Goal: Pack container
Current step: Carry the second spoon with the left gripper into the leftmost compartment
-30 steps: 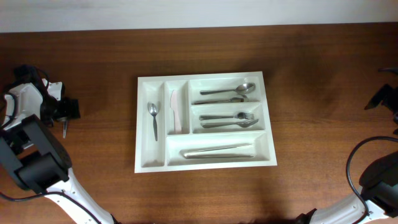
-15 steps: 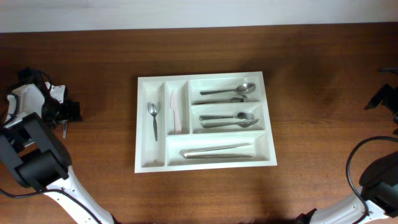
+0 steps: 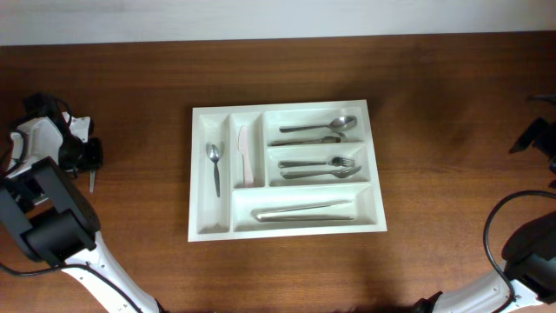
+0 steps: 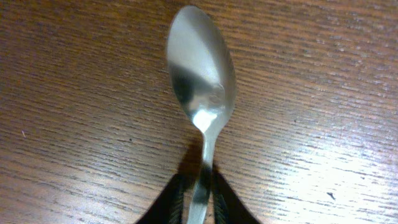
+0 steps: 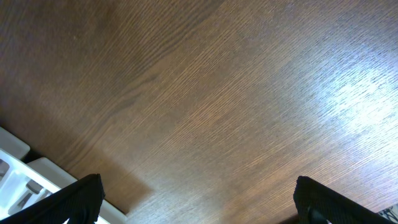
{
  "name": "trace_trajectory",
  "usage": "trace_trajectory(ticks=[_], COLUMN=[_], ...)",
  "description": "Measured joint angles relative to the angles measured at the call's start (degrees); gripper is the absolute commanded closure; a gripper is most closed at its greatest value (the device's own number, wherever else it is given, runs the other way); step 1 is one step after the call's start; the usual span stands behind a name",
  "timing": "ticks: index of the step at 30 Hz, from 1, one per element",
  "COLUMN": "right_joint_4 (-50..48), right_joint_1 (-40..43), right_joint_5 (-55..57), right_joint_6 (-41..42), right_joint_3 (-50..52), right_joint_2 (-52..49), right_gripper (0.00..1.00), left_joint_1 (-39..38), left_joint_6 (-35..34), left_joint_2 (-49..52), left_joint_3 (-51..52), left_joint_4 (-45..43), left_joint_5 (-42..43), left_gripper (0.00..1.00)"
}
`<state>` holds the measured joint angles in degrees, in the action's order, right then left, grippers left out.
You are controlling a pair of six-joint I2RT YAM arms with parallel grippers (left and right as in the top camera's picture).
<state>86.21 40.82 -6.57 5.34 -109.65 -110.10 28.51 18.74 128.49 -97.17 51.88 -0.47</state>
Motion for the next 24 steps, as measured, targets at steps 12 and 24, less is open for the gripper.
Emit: trace_trajectory(ticks=[12,24], right_joint_4=[0.0,0.0], right_joint_1=[0.0,0.0], right_joint_5=[0.0,0.0], right_joint_6=[0.0,0.0], right_joint_3=[0.0,0.0], right_joint_2=[0.0,0.0], right_gripper=[0.01,0.01], left_joint_1=[0.0,-5.9], left_joint_6=[0.0,-0.1], left_joint_2=[0.0,0.6], left_joint_3=[0.0,-12.9], left_joint_4=[1.0,16.0], left_joint_5=[-0.1,5.3], left_gripper=[0.98,0.98])
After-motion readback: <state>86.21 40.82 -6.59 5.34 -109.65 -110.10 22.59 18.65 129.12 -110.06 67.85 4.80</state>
